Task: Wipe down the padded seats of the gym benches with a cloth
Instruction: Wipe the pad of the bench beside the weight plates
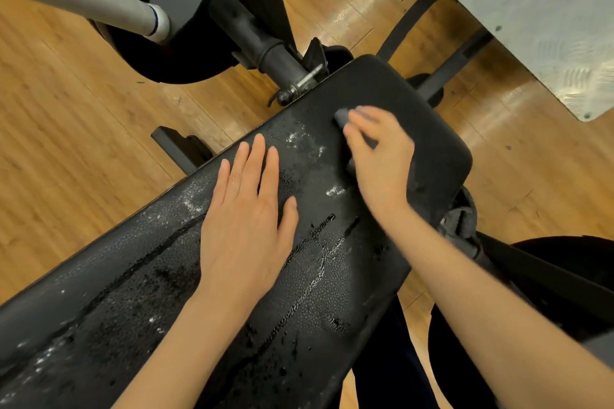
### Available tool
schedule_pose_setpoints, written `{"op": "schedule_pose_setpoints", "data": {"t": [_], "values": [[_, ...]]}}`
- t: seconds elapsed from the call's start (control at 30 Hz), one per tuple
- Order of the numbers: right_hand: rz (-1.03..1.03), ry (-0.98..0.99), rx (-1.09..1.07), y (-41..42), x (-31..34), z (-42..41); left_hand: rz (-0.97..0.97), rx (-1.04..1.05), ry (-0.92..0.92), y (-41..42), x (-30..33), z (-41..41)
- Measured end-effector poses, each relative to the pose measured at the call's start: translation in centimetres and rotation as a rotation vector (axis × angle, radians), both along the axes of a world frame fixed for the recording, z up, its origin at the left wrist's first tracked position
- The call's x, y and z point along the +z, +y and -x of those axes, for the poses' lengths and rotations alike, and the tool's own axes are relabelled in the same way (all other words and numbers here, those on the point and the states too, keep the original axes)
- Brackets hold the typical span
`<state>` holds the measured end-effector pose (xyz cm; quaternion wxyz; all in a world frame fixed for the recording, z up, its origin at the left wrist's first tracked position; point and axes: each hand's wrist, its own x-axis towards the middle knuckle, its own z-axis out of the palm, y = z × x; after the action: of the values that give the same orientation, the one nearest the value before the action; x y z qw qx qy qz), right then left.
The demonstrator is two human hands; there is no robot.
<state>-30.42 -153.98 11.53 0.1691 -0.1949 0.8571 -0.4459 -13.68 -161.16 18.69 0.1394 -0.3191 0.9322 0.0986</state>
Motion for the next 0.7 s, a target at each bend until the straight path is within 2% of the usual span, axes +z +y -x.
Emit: {"op": "schedule_pose_setpoints", "data": {"t": [0.07,0.13,0.27,0.33,0.43,0.5,0.63,0.7], "values": [[0.016,0.006,0.140,2.7,1.3,-2.2,0.000,0.005,0.003,0.0,0.0,0.0],[0.017,0.024,0.196,3.1,0.7,-0.9,0.001,0.004,0.002,0.0,0.0,-0.1],[-0.017,-0.067,-0.080,0.1,-1.5,2.6,0.006,-0.006,0.006,-0.1,-0.2,-0.1],[-0.026,-0.103,-0.117,0.5,-0.6,0.9,0.004,-0.009,-0.001,-0.1,-0.1,-0.1],[0.023,-0.086,0.102,4.1,1.6,-2.8,0.008,-0.006,-0.009,-0.1,-0.1,-0.1],[0.021,-0.056,0.168,5.2,1.2,-2.2,0.007,-0.008,-0.018,-0.1,0.0,-0.1],[-0.018,-0.092,-0.087,1.4,-1.8,2.9,0.009,-0.011,-0.017,-0.2,0.0,-0.1],[-0.019,-0.114,-0.156,1.4,-1.4,1.9,-0.006,-0.006,-0.017,-0.1,0.0,-0.1]]}}
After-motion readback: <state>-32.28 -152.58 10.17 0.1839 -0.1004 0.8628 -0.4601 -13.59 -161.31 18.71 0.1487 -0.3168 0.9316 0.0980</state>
